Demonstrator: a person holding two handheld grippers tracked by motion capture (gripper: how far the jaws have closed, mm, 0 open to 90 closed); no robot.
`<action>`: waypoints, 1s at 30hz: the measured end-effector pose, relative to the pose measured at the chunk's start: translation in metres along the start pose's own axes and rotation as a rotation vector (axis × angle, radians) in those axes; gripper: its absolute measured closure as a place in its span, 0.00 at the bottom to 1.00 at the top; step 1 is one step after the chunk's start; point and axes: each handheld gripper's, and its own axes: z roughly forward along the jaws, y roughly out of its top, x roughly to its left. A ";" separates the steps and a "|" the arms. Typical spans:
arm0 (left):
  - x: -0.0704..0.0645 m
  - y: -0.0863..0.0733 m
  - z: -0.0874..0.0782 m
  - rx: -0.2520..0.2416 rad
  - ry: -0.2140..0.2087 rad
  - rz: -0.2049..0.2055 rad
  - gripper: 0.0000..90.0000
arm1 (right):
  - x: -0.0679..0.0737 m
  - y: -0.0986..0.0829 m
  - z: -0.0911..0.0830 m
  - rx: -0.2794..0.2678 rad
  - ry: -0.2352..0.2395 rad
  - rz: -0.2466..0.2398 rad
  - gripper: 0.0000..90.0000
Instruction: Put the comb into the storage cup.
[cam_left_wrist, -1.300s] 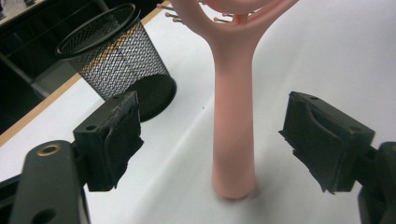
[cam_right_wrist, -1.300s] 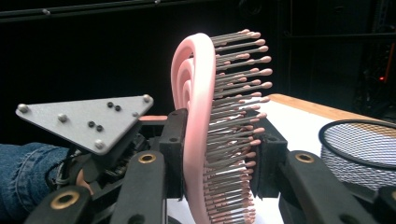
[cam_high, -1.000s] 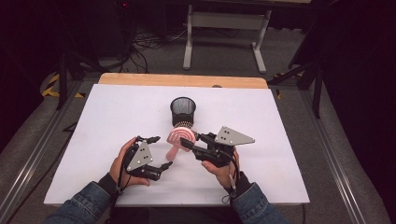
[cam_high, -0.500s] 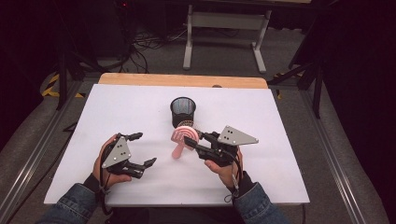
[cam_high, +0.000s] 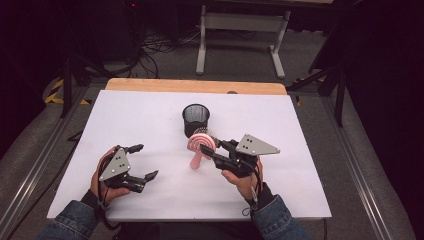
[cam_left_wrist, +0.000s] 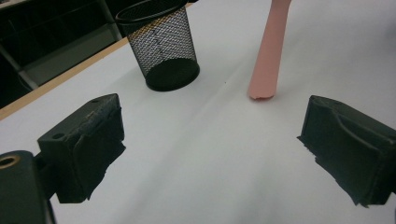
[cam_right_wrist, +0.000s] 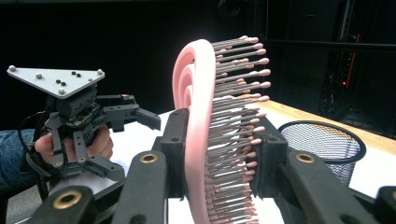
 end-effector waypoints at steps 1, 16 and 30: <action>0.000 -0.001 -0.001 0.000 0.001 -0.002 0.08 | -0.001 0.000 -0.001 -0.002 -0.002 -0.002 0.71; 0.001 -0.007 -0.022 -0.025 0.012 -0.031 0.08 | -0.006 0.005 -0.005 -0.008 -0.043 -0.012 0.72; 0.004 -0.011 -0.028 -0.033 0.027 -0.055 0.08 | -0.020 0.012 -0.010 -0.018 -0.105 -0.013 0.72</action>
